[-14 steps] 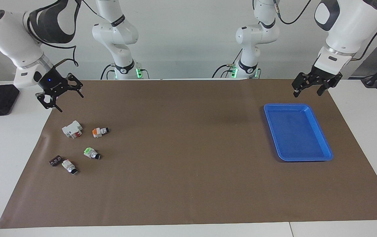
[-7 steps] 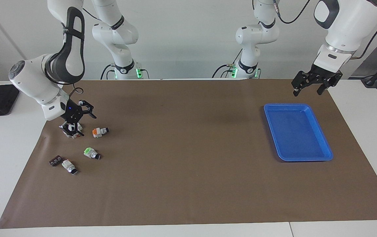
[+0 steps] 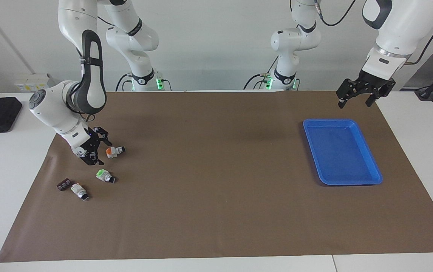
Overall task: Turn and place switch with both arms
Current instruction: 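Reach the right gripper down to the white-and-orange switch, then close the right gripper on the white-and-orange switch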
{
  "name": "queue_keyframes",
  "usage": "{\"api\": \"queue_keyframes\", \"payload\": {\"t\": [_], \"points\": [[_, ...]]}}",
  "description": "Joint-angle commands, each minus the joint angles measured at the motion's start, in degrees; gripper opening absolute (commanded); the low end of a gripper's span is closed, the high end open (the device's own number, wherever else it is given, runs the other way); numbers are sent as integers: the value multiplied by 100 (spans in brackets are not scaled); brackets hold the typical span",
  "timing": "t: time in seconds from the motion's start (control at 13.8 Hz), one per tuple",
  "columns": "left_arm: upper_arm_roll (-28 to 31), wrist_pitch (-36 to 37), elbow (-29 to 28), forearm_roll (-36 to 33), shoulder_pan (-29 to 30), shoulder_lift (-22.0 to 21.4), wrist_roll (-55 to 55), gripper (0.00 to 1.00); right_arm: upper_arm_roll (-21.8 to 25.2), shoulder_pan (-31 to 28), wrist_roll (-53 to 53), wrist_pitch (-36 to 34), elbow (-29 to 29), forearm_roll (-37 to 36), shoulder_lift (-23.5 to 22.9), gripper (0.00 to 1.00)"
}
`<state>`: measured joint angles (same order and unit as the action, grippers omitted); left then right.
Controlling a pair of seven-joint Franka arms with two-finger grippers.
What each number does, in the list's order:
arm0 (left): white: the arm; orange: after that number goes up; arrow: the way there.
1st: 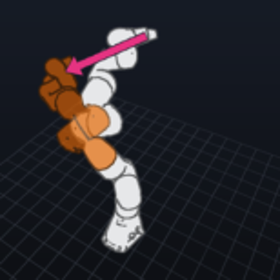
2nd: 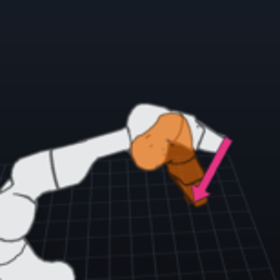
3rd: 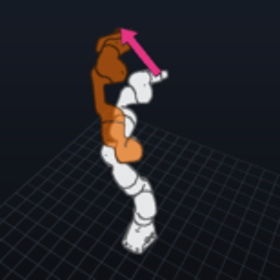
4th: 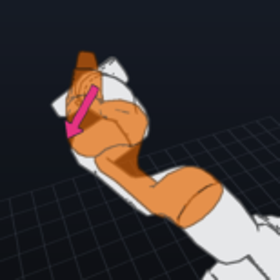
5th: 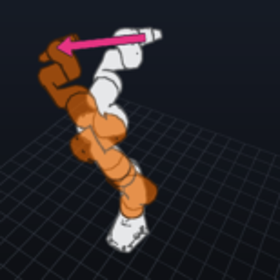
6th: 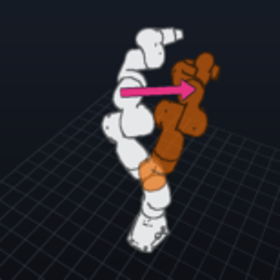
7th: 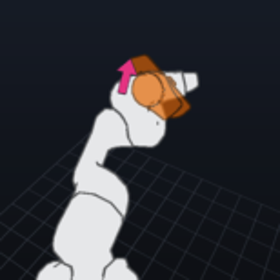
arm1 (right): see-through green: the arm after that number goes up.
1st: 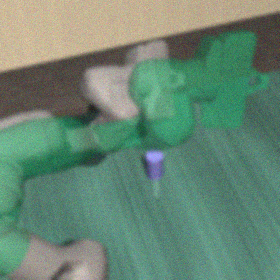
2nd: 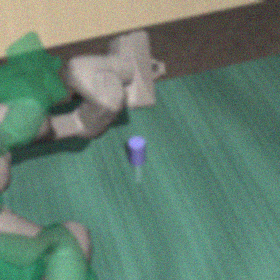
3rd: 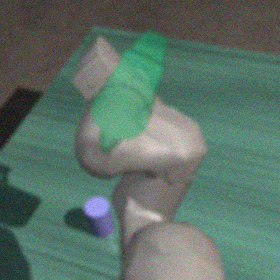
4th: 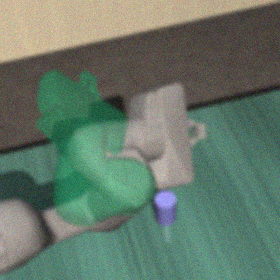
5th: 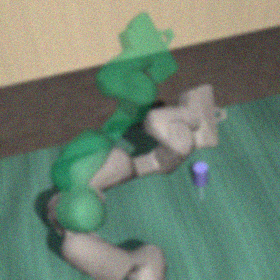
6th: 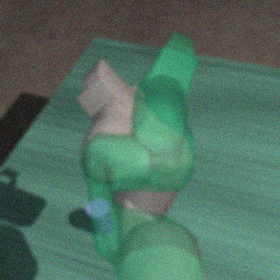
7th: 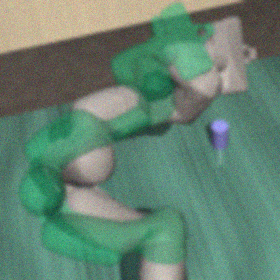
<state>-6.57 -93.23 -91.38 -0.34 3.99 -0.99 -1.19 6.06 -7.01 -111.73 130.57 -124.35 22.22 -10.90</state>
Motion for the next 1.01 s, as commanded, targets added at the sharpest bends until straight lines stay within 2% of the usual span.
{"api": "queue_keyframes", "payload": {"t": [0.0,0.36,0.58,0.72,0.79,0.87,0.94], "points": [[25,120,15,60,-21,-68,75,100,-17,-64,-305,-162,-116,125,97,100],[33,94,-21,60,-21,-86,75,100,-17,-125,-639,-111,-292,125,159,99],[33,94,-29,60,-3,-86,75,100,-26,-117,-727,-67,-371,125,176,85],[33,85,-29,60,5,-86,84,100,-17,-82,-771,-67,-380,125,176,62],[33,85,-29,60,14,-95,84,100,-17,-73,-789,-67,-371,125,176,40],[33,85,-38,60,23,-95,84,100,-17,-64,-780,-75,-362,125,176,5],[33,85,-38,60,14,-86,84,100,-17,-55,-728,-75,-345,125,176,0]]}}
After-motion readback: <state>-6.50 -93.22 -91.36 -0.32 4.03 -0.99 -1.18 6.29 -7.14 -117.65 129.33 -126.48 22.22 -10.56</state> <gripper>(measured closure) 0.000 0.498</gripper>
